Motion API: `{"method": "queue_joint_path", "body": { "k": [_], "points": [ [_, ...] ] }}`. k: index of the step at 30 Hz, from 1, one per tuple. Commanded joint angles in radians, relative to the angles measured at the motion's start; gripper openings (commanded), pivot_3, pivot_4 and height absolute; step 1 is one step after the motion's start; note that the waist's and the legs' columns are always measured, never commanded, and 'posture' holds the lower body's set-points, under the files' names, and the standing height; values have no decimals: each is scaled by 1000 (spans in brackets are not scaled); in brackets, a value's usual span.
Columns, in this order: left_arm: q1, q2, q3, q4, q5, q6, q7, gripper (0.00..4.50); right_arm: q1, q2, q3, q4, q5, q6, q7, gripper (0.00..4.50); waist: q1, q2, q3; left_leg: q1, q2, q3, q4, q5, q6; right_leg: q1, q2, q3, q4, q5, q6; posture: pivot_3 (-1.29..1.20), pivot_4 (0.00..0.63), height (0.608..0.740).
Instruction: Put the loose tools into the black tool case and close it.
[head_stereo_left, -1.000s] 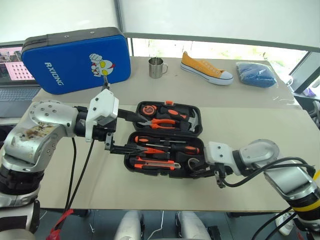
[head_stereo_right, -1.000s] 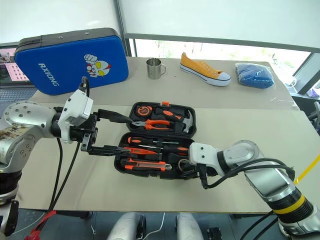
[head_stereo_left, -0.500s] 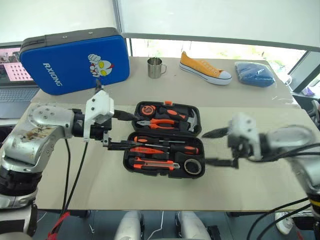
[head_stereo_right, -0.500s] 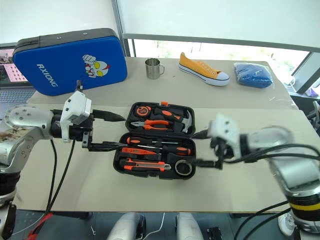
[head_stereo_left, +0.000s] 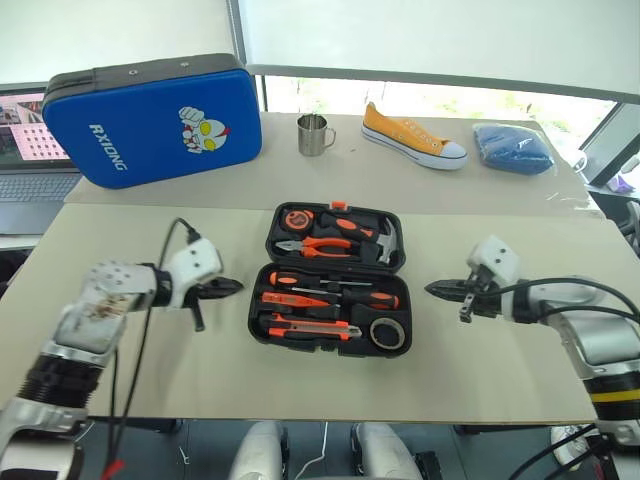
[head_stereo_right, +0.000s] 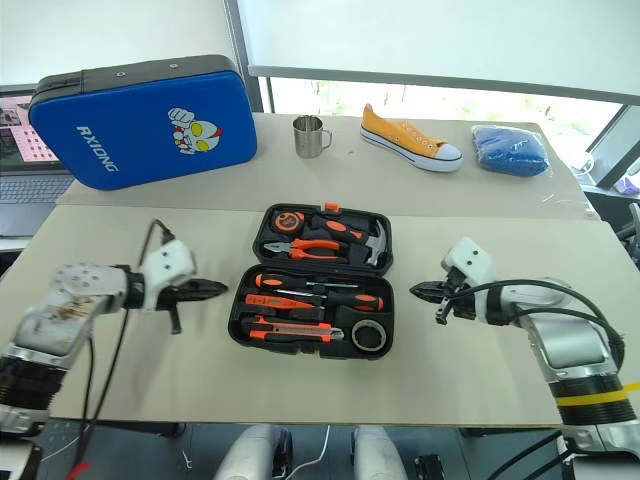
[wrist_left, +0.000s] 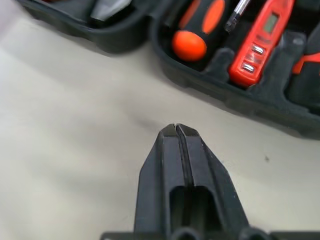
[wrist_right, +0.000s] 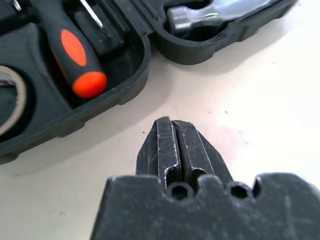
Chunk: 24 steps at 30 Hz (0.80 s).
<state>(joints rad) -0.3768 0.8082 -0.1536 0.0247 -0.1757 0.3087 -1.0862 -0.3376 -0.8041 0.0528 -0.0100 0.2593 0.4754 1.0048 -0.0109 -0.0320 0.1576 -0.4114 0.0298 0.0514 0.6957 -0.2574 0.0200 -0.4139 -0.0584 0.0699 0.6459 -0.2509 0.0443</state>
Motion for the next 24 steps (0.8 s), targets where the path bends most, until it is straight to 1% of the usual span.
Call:
{"method": "queue_joint_path", "body": {
  "k": [1, 3, 7, 10, 15, 17, 19, 24],
  "points": [
    [-37, -20, 6, -7, 16, -1, 20, 30, -28, 6, 18, -13, -15, -57, 25, 11, 0, 0, 0, -3, 0, 0, 1, 0, 0, -4, 0, 0, 1, 0, 0, 0, 150, 739],
    [-42, -35, 6, -9, 13, 10, 23, 30, -37, 18, 29, -17, -18, -60, 28, 11, 0, 0, 0, -5, 0, 0, 1, 1, -1, -7, 0, 0, 2, 0, 0, 0, 150, 739],
    [-29, -38, 19, -39, -16, 26, 1, 30, -28, 23, 51, -51, -17, -69, 55, 11, 3, 0, 0, -6, 0, 0, 1, 1, -1, -7, 0, 0, 2, 0, 0, 0, 150, 739],
    [24, -12, 40, -120, -75, 42, -64, 30, 33, -7, 55, -151, 12, -74, 116, 11, 1, 0, 0, -6, 0, -1, 0, 0, -1, -8, 0, 1, 2, 0, 0, 0, 150, 739],
    [104, 30, 69, -222, -141, 73, -132, 30, 122, -48, 33, -261, 32, -72, 150, 11, 0, 0, 0, -7, 1, -6, -1, 0, 0, -10, 0, 0, 2, 0, 0, 0, 150, 739],
    [153, 60, 77, -279, -164, 87, -162, 30, 175, -70, 21, -310, 38, -77, 160, 11, -1, 0, 0, -7, 2, -6, -1, 0, 0, -9, 0, 0, 1, 0, 0, 0, 150, 739],
    [189, 80, 78, -305, -158, 90, -165, 30, 224, -88, 12, -350, 40, -84, 167, 11, 0, 0, 0, -7, 2, -6, -1, 0, 0, -9, -1, 0, 1, 0, 0, 0, 150, 739],
    [244, 98, 77, -335, -133, 81, -157, 30, 298, -101, -11, -400, 36, -85, 159, 11, 1, 0, 0, -5, 1, -6, 0, 0, 0, -7, -1, 0, 1, 0, 0, 0, 150, 739]
  ]
}}
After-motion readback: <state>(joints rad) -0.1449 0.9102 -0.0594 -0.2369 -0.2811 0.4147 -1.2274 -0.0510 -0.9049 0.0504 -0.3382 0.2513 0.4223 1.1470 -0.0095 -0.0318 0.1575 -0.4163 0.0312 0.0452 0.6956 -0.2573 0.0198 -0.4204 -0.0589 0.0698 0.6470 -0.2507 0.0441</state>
